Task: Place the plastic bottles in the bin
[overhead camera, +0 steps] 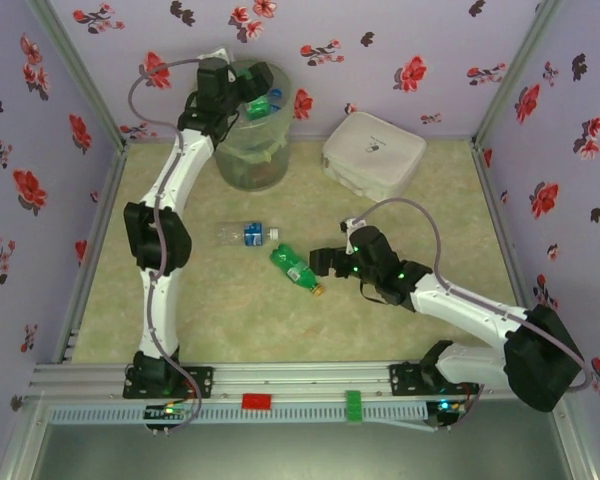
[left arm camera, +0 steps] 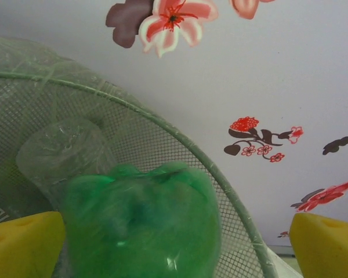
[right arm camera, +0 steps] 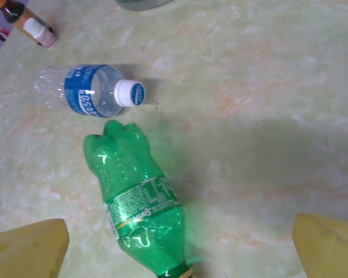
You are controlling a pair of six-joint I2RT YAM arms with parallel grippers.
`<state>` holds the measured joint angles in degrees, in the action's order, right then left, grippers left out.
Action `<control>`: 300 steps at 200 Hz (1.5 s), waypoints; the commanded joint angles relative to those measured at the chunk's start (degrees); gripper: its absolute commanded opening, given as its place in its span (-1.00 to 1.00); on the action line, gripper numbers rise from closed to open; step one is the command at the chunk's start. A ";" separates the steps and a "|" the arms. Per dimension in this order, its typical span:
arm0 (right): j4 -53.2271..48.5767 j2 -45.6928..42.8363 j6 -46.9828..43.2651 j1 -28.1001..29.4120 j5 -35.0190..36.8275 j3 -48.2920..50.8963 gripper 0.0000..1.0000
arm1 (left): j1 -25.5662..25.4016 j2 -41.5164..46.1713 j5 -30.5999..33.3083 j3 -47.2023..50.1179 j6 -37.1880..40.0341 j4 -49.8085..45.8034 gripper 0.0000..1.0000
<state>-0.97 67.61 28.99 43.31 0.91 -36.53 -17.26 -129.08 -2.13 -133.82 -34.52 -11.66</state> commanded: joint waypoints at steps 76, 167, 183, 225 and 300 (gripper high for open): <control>-2.49 10.41 -4.55 1.77 -4.37 -6.14 0.99 | 1.65 39.42 -2.54 53.80 -2.86 21.65 0.99; -12.37 22.37 -11.53 4.61 -5.56 -16.90 0.87 | -0.76 63.38 -2.37 89.18 -12.33 26.97 0.99; -13.26 25.71 -12.37 5.41 -5.12 -18.96 0.84 | -1.63 65.27 -2.09 92.84 -13.80 27.21 0.99; -13.42 33.98 -11.85 7.62 -3.53 -23.06 0.72 | -5.26 63.85 -0.53 100.90 -19.70 29.42 1.00; -14.15 38.74 -12.06 9.62 0.22 -25.34 0.05 | -6.77 62.70 2.09 104.42 -23.22 29.63 1.00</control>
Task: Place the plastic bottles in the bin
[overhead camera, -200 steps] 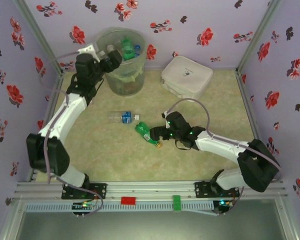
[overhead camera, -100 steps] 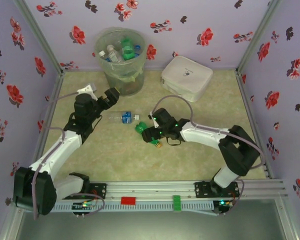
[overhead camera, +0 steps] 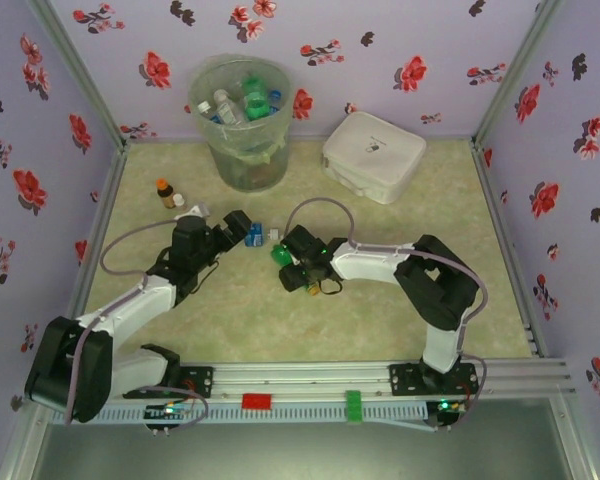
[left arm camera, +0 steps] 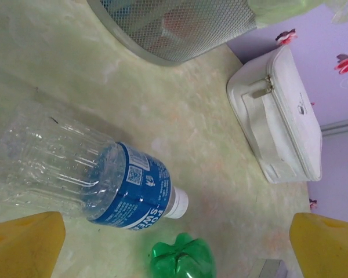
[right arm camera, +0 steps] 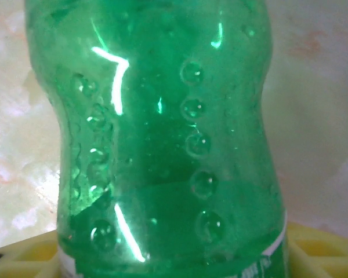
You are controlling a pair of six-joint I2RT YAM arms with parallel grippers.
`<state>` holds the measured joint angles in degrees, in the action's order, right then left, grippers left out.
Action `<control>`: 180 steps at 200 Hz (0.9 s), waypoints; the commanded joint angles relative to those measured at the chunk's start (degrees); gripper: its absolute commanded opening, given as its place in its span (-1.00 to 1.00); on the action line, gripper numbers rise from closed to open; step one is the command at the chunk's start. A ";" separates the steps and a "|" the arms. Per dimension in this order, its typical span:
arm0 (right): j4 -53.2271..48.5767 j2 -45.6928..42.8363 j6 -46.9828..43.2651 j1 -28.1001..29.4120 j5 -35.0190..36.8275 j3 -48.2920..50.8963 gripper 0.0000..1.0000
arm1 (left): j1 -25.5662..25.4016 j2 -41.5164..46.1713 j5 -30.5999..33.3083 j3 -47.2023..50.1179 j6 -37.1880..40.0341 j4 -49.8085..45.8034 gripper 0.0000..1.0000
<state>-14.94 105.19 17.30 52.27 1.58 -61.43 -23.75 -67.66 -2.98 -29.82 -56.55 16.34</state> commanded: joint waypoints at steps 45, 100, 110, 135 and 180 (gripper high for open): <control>2.53 -5.08 -0.89 0.68 -0.88 3.31 -0.26 | -0.39 2.20 2.52 -0.90 -0.91 0.54 1.00; 11.09 -11.27 3.79 0.69 -4.44 6.99 -0.24 | -3.27 1.12 -2.82 -3.68 -1.33 -1.64 1.00; 11.75 -11.76 3.88 0.66 -4.89 6.80 -0.22 | -4.49 0.74 -2.83 -3.97 -1.65 -1.57 0.99; 12.30 -12.59 3.36 0.67 -5.70 5.98 -0.21 | -7.55 -0.65 -2.75 -5.24 -1.26 -1.06 0.99; 15.14 -13.49 3.98 0.73 -10.34 5.87 -0.21 | -10.34 -2.57 -0.94 -6.25 -0.17 -0.94 1.00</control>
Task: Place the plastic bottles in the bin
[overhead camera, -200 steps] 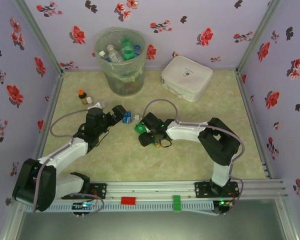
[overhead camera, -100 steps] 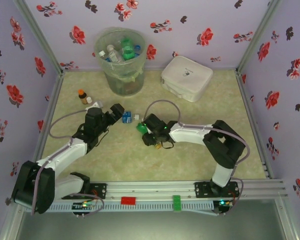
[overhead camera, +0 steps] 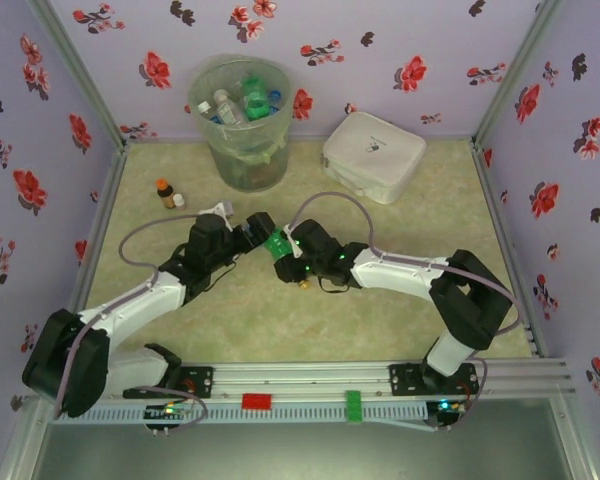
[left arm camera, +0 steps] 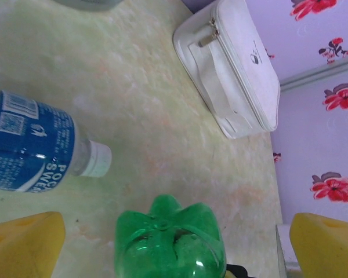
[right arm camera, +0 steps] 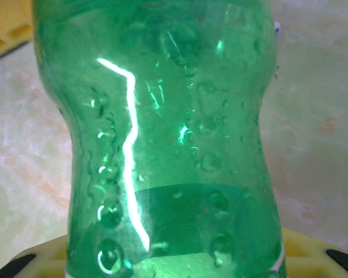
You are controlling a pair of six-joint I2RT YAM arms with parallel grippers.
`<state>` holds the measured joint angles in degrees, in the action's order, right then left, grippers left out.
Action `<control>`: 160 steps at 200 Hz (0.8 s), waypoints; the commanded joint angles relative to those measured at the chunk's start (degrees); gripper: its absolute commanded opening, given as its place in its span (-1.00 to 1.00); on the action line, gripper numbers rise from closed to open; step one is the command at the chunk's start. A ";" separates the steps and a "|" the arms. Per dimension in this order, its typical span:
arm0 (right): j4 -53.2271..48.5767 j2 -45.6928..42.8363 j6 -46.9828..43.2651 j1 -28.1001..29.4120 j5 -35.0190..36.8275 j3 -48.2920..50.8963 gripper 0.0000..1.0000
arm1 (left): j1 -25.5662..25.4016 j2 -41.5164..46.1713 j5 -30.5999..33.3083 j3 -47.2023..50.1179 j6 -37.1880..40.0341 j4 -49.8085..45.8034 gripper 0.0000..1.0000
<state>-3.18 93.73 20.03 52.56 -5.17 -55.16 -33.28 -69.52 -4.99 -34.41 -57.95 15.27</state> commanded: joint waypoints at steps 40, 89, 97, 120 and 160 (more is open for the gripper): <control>8.30 -3.02 2.90 0.43 -5.56 0.80 -0.20 | -1.82 -2.44 2.23 -1.10 0.30 0.11 0.99; 9.64 -0.95 2.82 0.37 -7.03 -0.62 -0.19 | -3.00 -4.43 2.72 -1.05 -1.43 2.89 0.98; 9.98 -0.49 2.87 0.31 -7.32 -0.87 -0.19 | -3.11 -4.70 2.99 -1.08 -1.78 3.33 0.96; 9.60 0.38 2.78 0.30 -8.27 -2.45 -0.17 | -3.36 -5.33 4.10 -1.20 -2.91 3.98 0.93; 14.53 0.79 4.91 0.19 -8.65 -1.69 -0.15 | -3.37 -4.63 6.22 1.93 -8.84 9.58 0.88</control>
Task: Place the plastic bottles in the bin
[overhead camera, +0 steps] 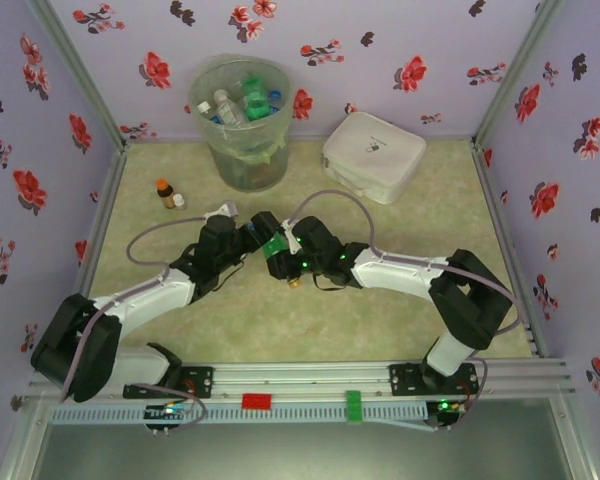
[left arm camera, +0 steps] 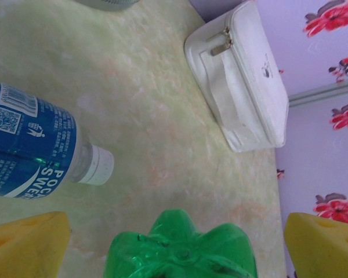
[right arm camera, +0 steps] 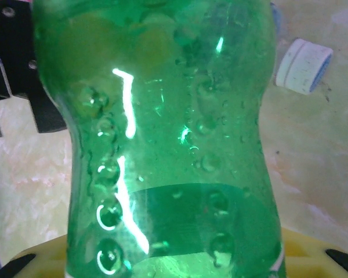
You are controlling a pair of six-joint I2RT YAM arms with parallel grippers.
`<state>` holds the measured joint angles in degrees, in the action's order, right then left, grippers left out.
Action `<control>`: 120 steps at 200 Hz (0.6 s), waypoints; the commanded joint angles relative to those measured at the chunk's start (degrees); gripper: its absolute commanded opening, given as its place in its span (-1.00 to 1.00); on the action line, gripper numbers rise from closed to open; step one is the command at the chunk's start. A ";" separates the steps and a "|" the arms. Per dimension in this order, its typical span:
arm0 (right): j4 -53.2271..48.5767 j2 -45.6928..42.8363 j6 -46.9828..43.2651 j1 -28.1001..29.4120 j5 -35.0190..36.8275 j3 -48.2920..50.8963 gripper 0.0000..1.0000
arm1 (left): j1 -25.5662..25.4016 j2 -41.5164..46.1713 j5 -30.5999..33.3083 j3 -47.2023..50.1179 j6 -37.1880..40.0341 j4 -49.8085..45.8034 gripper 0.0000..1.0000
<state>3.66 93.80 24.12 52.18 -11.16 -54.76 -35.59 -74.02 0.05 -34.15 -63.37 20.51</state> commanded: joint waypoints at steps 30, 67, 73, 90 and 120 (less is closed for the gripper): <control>13.69 1.89 4.18 0.49 -4.44 -1.13 -0.14 | -1.23 0.41 1.33 0.93 -3.13 5.69 0.77; 19.56 3.31 6.68 0.48 -7.00 -0.58 -0.11 | -1.23 1.62 1.80 1.68 -2.98 5.24 0.61; 20.33 3.53 7.07 0.39 -7.05 -0.49 -0.11 | -1.25 1.99 2.16 1.87 -2.86 5.24 0.58; 22.31 4.17 8.37 0.24 -7.84 -0.65 -0.10 | -1.23 3.02 3.57 2.22 -2.40 5.37 0.44; 24.59 4.76 8.87 -0.27 -10.01 -1.13 -0.09 | -0.97 3.88 4.96 1.38 -0.11 3.11 0.33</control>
<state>19.73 97.67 31.66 52.12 -17.06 -54.68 -35.68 -71.59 6.02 -32.56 -65.39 24.75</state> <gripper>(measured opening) 0.455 0.684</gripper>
